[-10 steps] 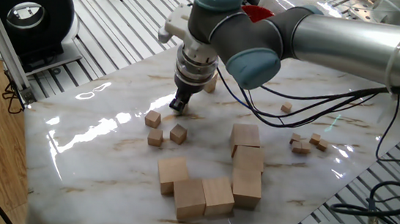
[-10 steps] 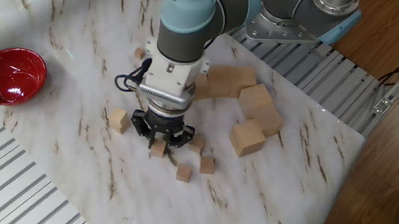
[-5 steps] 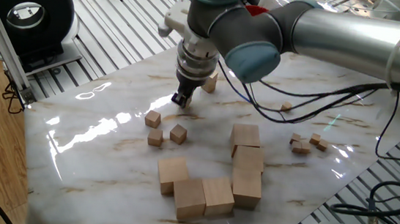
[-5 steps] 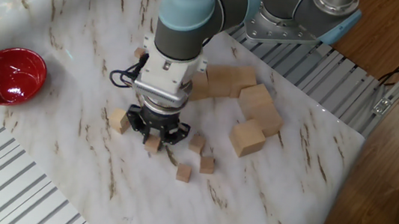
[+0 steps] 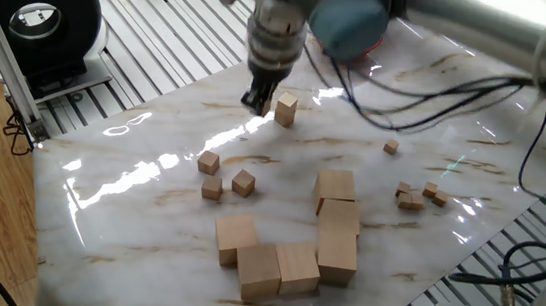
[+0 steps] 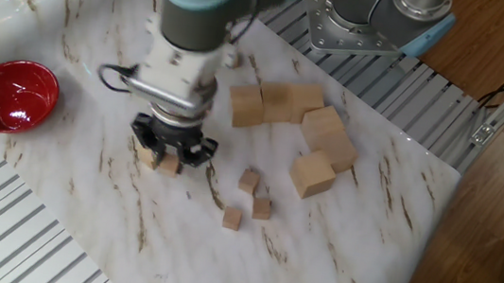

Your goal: Stack the blocks in a vertical line of five

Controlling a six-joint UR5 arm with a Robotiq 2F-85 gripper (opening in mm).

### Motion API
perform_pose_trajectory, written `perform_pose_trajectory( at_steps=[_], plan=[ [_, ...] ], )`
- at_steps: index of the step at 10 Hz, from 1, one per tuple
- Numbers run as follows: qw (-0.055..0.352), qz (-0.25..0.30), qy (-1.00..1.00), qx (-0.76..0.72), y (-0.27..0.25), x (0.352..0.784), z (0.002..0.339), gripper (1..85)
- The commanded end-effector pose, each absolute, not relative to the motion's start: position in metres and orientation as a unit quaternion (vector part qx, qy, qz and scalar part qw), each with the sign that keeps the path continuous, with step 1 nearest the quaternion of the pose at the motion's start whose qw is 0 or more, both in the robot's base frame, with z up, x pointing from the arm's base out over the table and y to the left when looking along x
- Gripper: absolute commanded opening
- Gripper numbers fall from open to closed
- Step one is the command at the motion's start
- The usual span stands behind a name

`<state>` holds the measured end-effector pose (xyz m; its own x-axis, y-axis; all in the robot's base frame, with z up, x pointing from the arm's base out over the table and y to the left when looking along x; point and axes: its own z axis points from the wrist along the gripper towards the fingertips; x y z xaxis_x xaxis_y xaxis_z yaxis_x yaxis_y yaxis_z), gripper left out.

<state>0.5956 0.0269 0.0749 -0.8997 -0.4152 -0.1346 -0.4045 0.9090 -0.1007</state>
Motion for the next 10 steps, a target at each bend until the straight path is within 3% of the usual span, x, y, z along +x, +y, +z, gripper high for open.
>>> perform_pose_trajectory(
  at_steps=[1,10],
  plan=[
    [0.062,-0.033,0.982,-0.177,0.003,0.603,0.101,18.7],
    [0.014,-0.016,0.995,-0.093,-0.032,0.608,0.108,18.0]
  ],
)
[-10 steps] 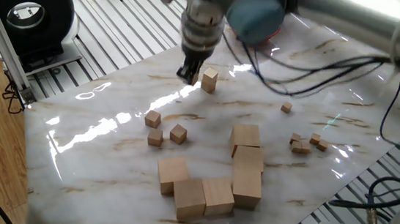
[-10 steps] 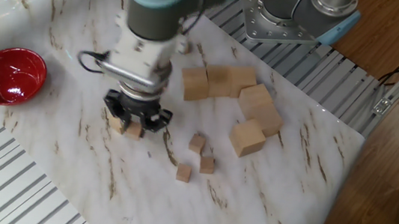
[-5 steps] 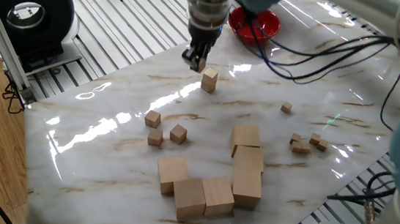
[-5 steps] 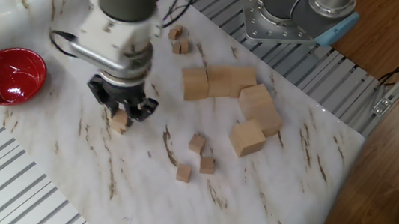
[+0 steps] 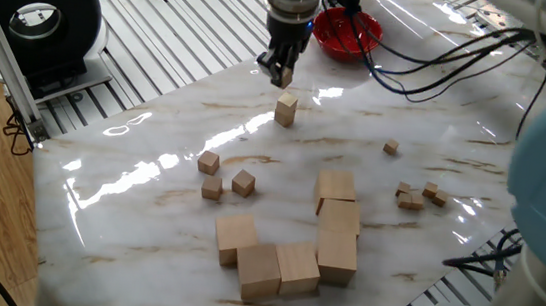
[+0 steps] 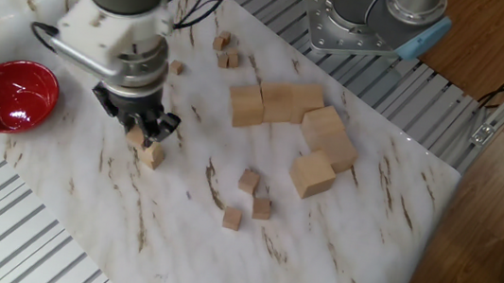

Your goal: Stack the blocks in a vertical line of five

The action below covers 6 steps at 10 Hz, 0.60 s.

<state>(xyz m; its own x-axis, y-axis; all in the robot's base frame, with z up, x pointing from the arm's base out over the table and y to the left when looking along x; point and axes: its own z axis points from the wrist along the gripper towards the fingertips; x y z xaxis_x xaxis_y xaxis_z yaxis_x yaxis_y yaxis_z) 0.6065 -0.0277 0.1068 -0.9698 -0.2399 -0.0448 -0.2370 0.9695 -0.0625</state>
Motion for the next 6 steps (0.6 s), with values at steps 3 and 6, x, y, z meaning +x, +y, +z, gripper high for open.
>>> perform_pose_trajectory(
  at_steps=[3,6],
  plan=[
    [0.009,0.002,0.997,-0.073,-0.0248,0.6102,0.1028,17.3],
    [0.003,0.012,0.998,-0.062,-0.0257,0.6101,0.0981,15.3]
  ],
)
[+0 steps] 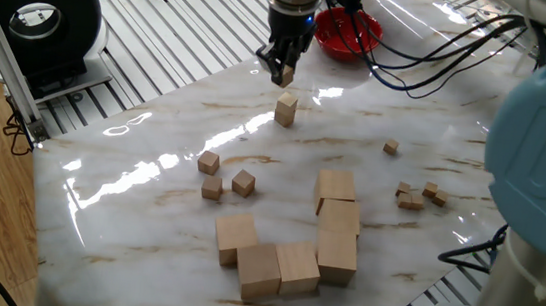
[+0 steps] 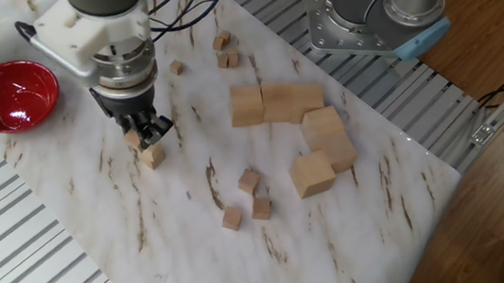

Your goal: Stack the blocks in a vertical line of five

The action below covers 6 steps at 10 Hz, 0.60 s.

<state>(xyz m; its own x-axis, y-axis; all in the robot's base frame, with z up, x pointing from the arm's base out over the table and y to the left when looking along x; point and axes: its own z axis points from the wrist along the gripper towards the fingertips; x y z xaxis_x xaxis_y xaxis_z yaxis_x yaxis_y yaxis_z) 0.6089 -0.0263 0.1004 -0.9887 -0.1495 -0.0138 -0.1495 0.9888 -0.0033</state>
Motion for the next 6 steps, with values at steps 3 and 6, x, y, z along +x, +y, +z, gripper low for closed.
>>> perform_pose_trajectory(
  at_steps=[3,6],
  plan=[
    [0.003,0.004,0.998,-0.065,-0.031,0.6078,0.0967,13.3],
    [0.003,0.008,0.998,-0.06,-0.0294,0.6031,0.0912,13.3]
  ],
)
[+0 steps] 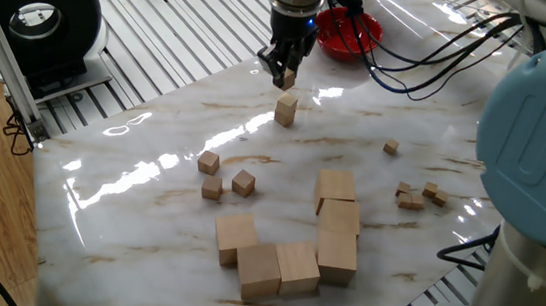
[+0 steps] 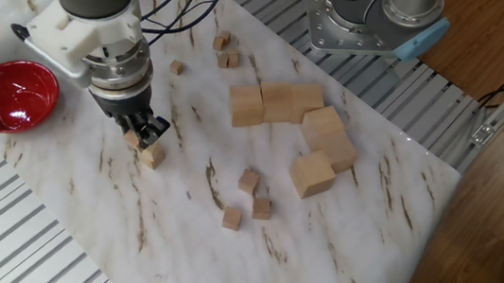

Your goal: Stack the blocks in a vertical line of five

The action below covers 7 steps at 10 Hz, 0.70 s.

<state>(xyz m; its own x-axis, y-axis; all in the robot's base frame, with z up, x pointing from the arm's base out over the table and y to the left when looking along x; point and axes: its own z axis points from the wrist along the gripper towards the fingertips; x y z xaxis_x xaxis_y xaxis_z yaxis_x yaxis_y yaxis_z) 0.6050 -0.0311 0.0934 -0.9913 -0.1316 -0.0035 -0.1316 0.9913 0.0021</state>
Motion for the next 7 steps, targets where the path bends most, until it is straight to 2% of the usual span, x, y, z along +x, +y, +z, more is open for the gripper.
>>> perform_pose_trajectory(
  at_steps=[1,7],
  plan=[
    [0.003,0.009,0.998,-0.061,-0.0286,0.6027,0.0902,13.0],
    [0.007,0.014,0.998,-0.058,-0.0266,0.599,0.0836,13.0]
  ],
)
